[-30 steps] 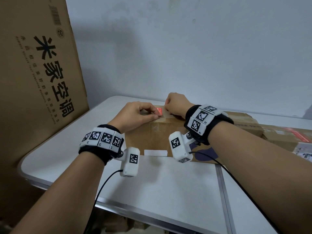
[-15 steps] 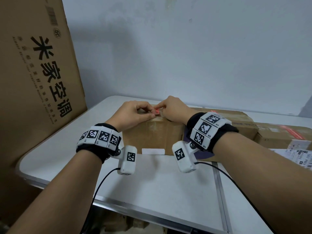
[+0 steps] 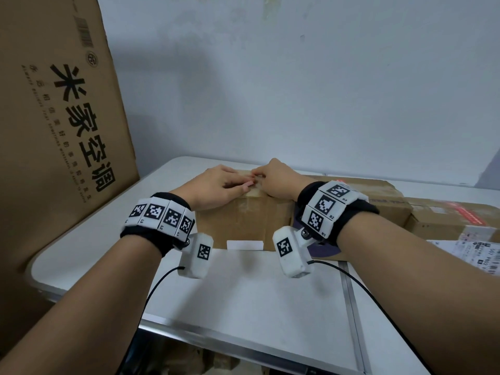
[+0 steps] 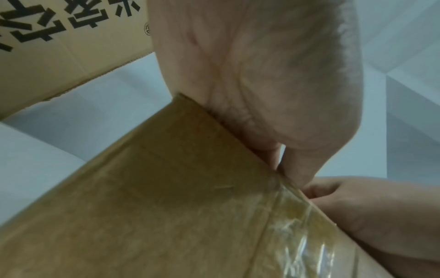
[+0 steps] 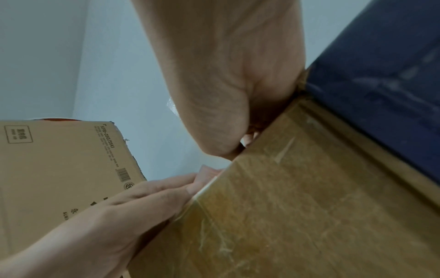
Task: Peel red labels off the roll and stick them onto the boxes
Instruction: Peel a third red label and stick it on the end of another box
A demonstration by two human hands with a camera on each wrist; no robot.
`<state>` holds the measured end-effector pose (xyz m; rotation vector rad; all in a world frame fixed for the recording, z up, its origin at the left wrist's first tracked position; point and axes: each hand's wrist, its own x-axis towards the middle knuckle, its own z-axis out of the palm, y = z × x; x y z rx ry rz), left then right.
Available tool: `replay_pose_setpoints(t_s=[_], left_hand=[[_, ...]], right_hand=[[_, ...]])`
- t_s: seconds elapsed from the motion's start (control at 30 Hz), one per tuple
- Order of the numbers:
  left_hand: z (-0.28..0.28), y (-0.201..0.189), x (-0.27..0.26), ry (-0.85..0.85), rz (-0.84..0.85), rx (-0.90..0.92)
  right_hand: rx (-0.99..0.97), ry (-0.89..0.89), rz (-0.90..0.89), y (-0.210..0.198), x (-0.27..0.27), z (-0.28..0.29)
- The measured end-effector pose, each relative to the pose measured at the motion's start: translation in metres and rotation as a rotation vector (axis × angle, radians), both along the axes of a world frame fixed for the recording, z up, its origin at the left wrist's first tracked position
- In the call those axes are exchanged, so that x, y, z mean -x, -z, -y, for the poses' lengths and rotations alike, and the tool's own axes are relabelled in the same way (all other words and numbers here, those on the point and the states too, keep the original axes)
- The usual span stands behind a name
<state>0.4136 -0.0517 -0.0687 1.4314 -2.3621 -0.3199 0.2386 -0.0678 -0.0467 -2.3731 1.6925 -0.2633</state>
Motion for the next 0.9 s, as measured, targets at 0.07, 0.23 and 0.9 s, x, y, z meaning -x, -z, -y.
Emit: replay_pose_setpoints(t_s=[0.07, 0.23, 0.9], left_hand=[[0.001, 0.002, -0.002, -0.014, -0.003, -0.006], [-0.008, 0.005, -0.001, 0.042, -0.021, 0.084], [-0.037, 0.002, -0.004, -0.168, -0.369, 0.179]], right_hand=[[0.004, 0.004, 0.000, 0.002, -0.001, 0.004], [0.023, -0.008, 0.007, 0.007, 0.000, 0.007], [0.039, -0.014, 0.023, 0.007, 0.005, 0.003]])
